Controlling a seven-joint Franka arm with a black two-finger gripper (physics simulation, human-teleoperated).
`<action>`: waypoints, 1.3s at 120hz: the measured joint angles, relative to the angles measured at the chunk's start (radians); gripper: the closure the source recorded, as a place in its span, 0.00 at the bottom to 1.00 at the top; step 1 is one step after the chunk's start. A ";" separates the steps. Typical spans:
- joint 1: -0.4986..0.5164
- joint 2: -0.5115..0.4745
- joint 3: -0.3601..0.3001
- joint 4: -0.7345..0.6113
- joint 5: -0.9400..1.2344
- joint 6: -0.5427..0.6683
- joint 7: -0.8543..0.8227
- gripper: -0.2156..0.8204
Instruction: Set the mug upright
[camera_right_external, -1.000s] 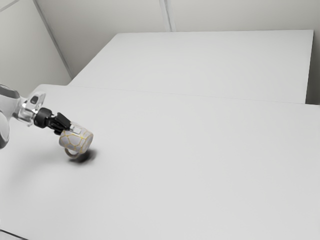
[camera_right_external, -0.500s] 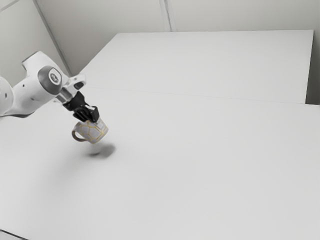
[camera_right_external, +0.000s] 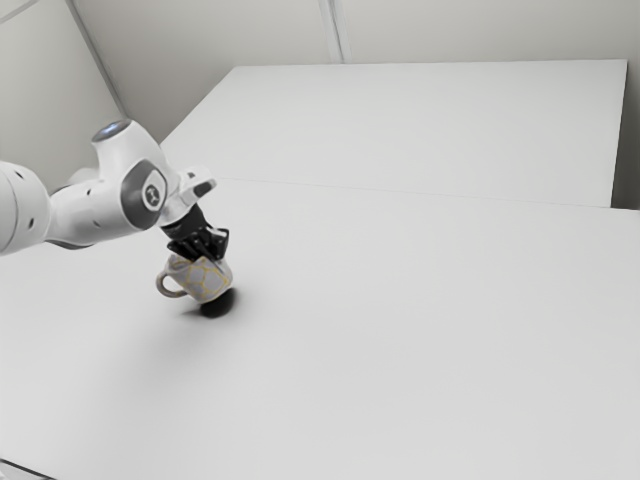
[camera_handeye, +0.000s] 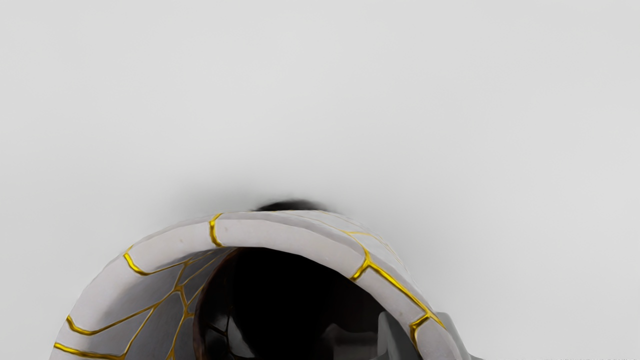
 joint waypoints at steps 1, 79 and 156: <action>-0.002 -0.001 0.000 -0.003 0.004 0.002 -0.006 0.96; -0.098 0.008 0.023 -0.058 0.224 0.006 -0.314 0.95; -0.160 0.080 0.023 -0.030 0.301 -0.076 -0.461 0.88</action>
